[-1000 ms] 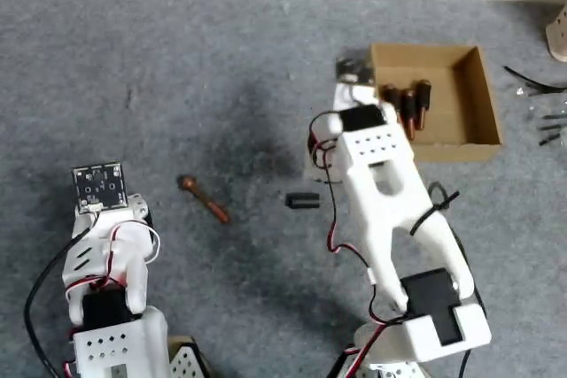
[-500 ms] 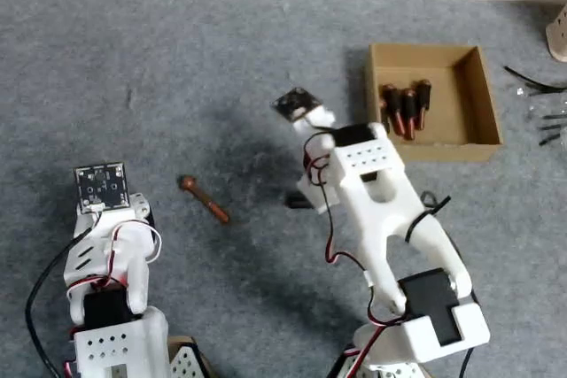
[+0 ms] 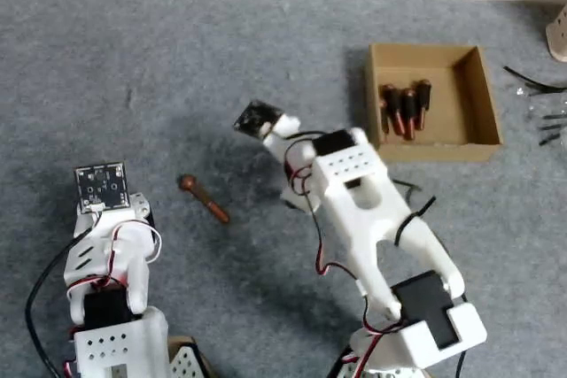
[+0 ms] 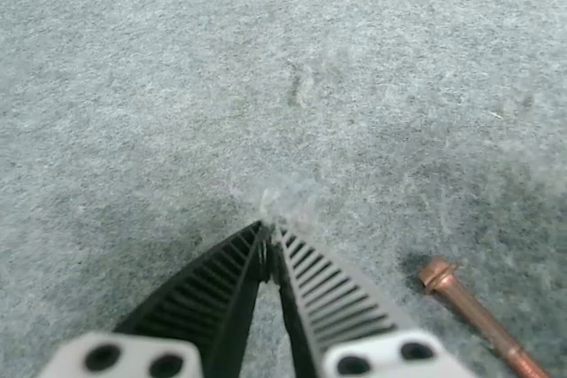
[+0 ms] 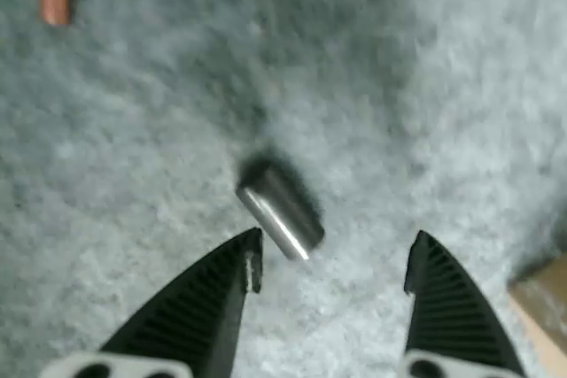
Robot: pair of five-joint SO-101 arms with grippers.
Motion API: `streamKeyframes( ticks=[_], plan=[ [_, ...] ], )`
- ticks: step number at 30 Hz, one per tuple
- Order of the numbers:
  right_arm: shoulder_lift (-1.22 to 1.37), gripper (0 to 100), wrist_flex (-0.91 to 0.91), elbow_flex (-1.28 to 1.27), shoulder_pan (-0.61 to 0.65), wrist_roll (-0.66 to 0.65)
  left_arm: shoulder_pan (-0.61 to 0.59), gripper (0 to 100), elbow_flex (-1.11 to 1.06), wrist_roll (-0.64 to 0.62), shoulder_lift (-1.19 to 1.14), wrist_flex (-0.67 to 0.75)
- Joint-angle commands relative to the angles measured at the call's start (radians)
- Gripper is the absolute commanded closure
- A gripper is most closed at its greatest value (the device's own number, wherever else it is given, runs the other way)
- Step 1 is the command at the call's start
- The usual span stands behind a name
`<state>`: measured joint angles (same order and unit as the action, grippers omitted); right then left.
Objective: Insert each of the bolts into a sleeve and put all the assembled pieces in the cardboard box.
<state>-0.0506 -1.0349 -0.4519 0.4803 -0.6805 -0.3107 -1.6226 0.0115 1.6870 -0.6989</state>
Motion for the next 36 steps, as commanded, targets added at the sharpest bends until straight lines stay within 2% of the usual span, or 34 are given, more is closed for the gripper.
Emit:
streamKeyframes(
  ticks=[1, 10, 17, 19, 22, 31, 36],
  plan=[
    [0.028, 76.0, 0.088, -0.031, 0.038, -0.015, 0.016, 99, 0.007, -0.005, 0.008, 0.025],
    [0.278, 76.0, 0.124, -0.041, 0.019, -0.012, 0.016, 99, 0.007, -0.005, 0.008, 0.023],
    [0.289, 76.2, 0.124, -0.007, 0.016, -0.014, 0.016, 99, 0.007, -0.005, 0.008, 0.023],
    [0.289, 80.9, 0.124, -0.007, 0.016, -0.015, 0.016, 99, 0.007, -0.005, 0.008, 0.023],
    [0.289, 99.2, 0.124, -0.007, 0.016, -0.017, 0.016, 99, 0.007, -0.005, 0.008, 0.023],
    [0.265, 99.3, 0.119, -0.008, 0.016, -0.011, 0.016, 99, 0.005, -0.005, 0.008, 0.023],
    [0.068, 99.3, 0.156, -0.13, 0.016, -0.008, 0.016, 99, 0.005, -0.005, 0.008, 0.023]
  ],
)
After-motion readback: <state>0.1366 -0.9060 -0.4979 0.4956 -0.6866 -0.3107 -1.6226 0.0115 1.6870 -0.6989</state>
